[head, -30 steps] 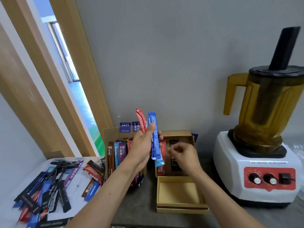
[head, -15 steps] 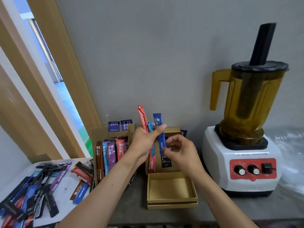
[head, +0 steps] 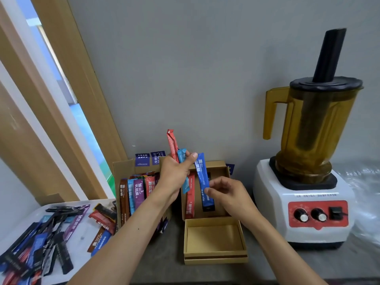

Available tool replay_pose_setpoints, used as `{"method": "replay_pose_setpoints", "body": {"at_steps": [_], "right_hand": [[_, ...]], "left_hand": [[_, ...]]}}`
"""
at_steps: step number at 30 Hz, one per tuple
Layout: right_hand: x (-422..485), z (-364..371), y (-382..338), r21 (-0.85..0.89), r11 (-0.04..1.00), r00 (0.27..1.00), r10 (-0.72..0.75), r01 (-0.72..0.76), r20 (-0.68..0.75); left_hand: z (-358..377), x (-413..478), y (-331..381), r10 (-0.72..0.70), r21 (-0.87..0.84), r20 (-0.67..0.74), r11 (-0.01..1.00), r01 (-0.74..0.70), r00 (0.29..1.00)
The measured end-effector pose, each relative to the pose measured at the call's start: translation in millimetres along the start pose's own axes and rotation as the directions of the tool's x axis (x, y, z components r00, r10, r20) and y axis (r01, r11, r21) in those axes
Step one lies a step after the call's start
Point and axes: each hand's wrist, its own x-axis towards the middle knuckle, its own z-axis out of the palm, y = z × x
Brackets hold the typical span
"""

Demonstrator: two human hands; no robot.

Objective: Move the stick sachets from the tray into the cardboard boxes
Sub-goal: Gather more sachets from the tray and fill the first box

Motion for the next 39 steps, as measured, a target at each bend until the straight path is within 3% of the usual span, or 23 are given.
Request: {"method": "replay_pose_setpoints", "body": {"at_steps": [4,7,10,13,18,21,24,26,30,35,39], "right_hand": [[14,4,23,-0.292,0.949,0.992,0.095,-0.116,-0.087],[22,14,30,-0.481,0.857,0.981,0.138,-0.186,-0.134],[29,25,29,-0.589,0.78,0.976,0.14,-0.211,-0.164],[28,32,24,-0.593,0.776,0.975,0.136,-0.215,-0.176],[21,22,13,-0.484,0.872,0.976,-0.037,-0.075,-0.217],[20,15,8,-0.21,0.977,0.964,-0.079,0.024,-0.255],[21,10,2,0.024,0.998,0.946,-0.05,0.06,-0.32],[29,10,4,-0.031,0.999,0.957,-0.019,0.011,-0.289],[45,28,20,-0.352,0.933,0.986,0.011,-0.07,-0.166],[52,45,37,-0.475,0.876,0.976,-0.027,-0.081,-0.216],[47,45,46,-0.54,0.834,0.989,0.037,-0.111,-0.145]], "left_hand": [[-3,2,8,-0.015,-0.145,-0.064,0.989,0.005,0.998],[-7,2,12,-0.045,-0.288,-0.042,0.957,0.031,0.998],[-10,0,14,-0.046,-0.322,-0.017,0.946,0.038,0.999],[-13,-2,15,-0.038,-0.327,-0.013,0.944,0.032,0.999],[-20,-3,17,-0.002,-0.338,0.001,0.941,0.002,1.0],[-20,-2,16,0.002,-0.34,0.015,0.94,0.003,1.0],[-18,-2,13,-0.017,-0.346,0.029,0.938,0.026,0.999],[-18,-2,11,-0.037,-0.349,0.054,0.936,0.054,0.998],[-16,-5,11,-0.069,-0.334,0.126,0.937,0.108,0.99],[-15,-7,7,-0.067,-0.269,0.185,0.956,0.116,0.98],[-18,-8,3,-0.089,-0.326,0.195,0.933,0.15,0.977]]}}
